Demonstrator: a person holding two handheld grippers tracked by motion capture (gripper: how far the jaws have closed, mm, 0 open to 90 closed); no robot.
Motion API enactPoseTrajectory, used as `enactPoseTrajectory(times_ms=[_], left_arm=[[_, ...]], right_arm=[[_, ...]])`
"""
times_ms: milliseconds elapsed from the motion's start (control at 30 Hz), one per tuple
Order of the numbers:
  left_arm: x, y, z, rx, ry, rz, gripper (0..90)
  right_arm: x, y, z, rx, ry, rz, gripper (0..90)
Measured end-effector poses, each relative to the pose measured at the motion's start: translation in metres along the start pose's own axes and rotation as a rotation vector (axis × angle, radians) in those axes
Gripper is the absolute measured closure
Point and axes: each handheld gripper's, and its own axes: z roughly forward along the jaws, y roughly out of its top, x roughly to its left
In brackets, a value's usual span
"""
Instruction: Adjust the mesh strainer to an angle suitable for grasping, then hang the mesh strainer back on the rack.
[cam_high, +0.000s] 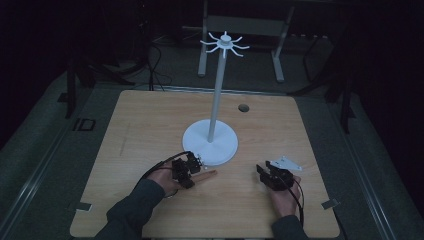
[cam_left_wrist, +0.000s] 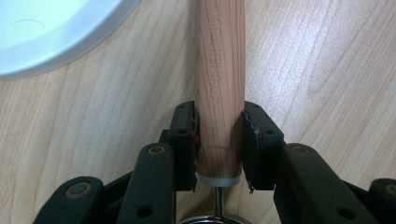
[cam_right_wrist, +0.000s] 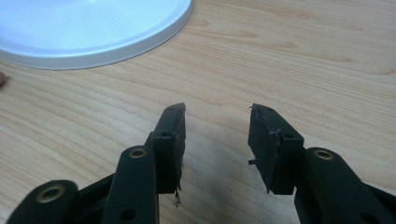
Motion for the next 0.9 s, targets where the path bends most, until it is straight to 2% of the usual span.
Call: enactPoseTrajectory(times_ms=[133, 267, 400, 900], left_arm=[[0.0, 0.0, -0.005, -0.029, 0.014, -0.01, 68.9], [0.0, 0.0, -0.008, -0.038, 0.022, -0.014, 68.9], [-0.001, 0.0, -0.018, -0.074, 0.044, -0.031, 69.0], [-0.003, 0.002, -0.045, -0.221, 0.093, -0.087, 69.1]], right_arm=[[0.0, 0.0, 0.0, -0.001, -0.001, 0.003, 56.8], [-0.001, 0.0, 0.0, -0.002, -0.003, 0.009, 56.5], [-0.001, 0.0, 0.0, -0.006, -0.016, 0.014, 52.9], [0.0, 0.0, -0.001, -0.012, -0.022, 0.006, 51.6]])
